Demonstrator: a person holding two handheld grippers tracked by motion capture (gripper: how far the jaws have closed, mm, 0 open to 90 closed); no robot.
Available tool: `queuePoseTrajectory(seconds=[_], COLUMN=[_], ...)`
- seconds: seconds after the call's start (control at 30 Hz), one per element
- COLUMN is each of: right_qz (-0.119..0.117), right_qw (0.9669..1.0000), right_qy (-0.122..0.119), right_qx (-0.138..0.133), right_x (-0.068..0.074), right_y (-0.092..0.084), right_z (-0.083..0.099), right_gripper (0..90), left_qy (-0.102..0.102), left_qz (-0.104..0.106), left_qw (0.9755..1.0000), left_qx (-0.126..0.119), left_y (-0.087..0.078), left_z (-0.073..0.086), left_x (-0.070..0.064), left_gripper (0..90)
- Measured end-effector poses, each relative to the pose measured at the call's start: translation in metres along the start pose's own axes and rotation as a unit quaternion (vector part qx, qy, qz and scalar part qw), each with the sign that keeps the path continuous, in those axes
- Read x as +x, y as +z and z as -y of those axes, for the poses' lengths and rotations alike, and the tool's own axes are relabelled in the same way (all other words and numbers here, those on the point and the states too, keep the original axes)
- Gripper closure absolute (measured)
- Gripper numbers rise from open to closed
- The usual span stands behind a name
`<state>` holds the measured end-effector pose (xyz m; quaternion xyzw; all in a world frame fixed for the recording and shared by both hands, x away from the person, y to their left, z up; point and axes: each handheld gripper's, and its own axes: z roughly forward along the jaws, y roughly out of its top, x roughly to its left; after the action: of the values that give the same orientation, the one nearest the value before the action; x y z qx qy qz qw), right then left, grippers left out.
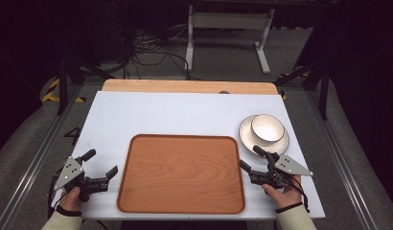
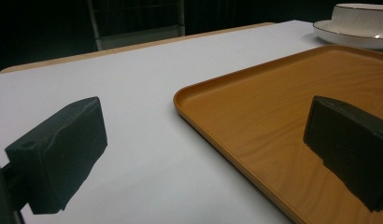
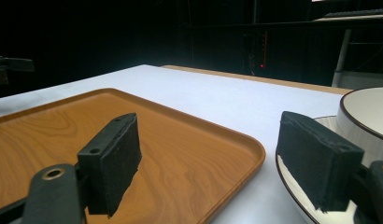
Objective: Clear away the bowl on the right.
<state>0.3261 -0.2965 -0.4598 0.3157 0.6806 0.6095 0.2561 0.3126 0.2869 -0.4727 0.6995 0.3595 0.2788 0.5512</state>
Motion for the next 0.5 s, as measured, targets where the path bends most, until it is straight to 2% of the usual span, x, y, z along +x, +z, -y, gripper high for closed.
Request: queuePoseTrajectory(seconds=[0.17, 0.27, 0.5], right_qz=[0.003, 0.011, 0.007], right_qw=[1.0000, 0.9999, 0.9998], right_qy=[-0.004, -0.003, -0.002], right_qx=[0.006, 0.001, 0.019], right_x=[0.000, 0.000, -0.001], right_y=[0.001, 0.000, 0.001], right_z=[-0.002, -0.008, -0.023], right_gripper=[21.7, 21.3, 20.1], left_qy=[0.000, 0.000, -0.001], left_qz=[-0.001, -0.001, -0.001], left_qw=[1.0000, 1.0000, 1.0000], left_qx=[0.001, 0.001, 0.001], left_y=[0.000, 0.000, 0.000], left_z=[0.000, 0.000, 0.000], left_x=[0.000, 0.000, 0.000], left_gripper=[0.3, 0.3, 0.3])
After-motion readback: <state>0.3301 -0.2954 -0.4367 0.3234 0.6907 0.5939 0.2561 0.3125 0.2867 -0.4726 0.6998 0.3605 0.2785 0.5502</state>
